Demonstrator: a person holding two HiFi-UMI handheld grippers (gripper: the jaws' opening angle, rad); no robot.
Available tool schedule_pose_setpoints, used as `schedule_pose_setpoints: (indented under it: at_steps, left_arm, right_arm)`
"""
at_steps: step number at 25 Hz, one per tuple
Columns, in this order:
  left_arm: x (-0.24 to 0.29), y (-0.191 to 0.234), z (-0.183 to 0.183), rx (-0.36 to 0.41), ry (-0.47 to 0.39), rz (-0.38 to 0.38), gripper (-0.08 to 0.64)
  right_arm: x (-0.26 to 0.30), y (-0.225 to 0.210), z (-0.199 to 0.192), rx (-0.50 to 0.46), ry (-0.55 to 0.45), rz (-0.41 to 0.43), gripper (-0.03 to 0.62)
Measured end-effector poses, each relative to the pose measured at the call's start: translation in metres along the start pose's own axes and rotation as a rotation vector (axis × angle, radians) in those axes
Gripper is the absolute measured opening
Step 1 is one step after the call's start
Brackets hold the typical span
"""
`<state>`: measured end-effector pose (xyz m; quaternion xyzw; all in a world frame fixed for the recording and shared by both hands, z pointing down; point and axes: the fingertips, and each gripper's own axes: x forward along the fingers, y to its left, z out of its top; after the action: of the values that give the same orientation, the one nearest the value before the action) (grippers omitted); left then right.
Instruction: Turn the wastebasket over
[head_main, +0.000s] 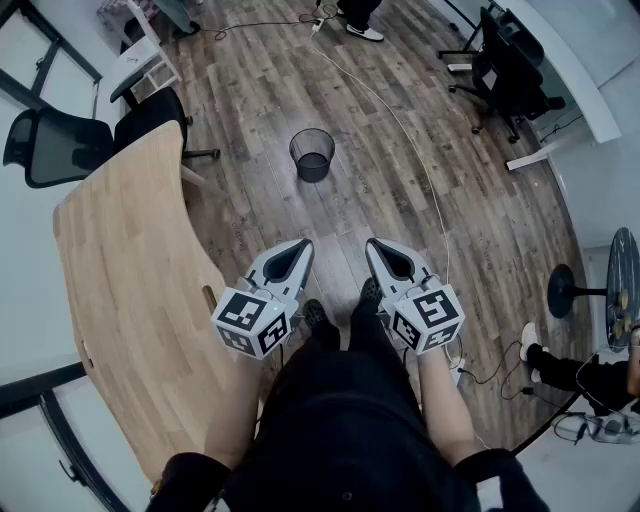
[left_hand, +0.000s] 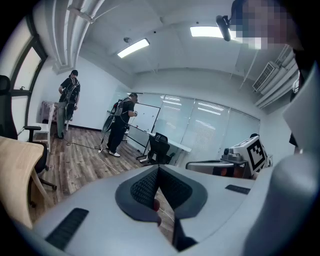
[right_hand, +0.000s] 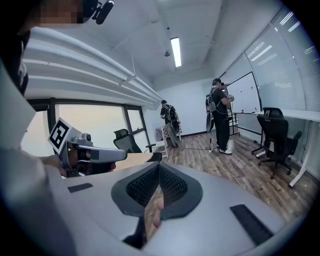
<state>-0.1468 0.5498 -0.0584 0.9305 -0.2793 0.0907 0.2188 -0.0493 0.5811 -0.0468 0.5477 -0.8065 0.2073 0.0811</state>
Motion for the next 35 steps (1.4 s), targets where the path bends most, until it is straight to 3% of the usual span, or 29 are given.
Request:
schedule_pose_setpoints:
  at_steps: [20, 27, 35]
  left_arm:
    - [0.010, 0.016, -0.009, -0.024, 0.033, 0.002, 0.017]
    - [0.047, 0.040, -0.003, -0.016, 0.064, 0.034, 0.017]
    - [0.114, 0.063, 0.040, -0.003, 0.041, 0.107, 0.017]
  right_arm:
    - [0.017, 0.003, -0.002, 0.036, 0.001, 0.034, 0.032]
    - [0.055, -0.026, 0.006, -0.013, 0.018, 0.083, 0.032]
    - [0.109, -0.086, 0.050, -0.061, 0.008, 0.162, 0.032]
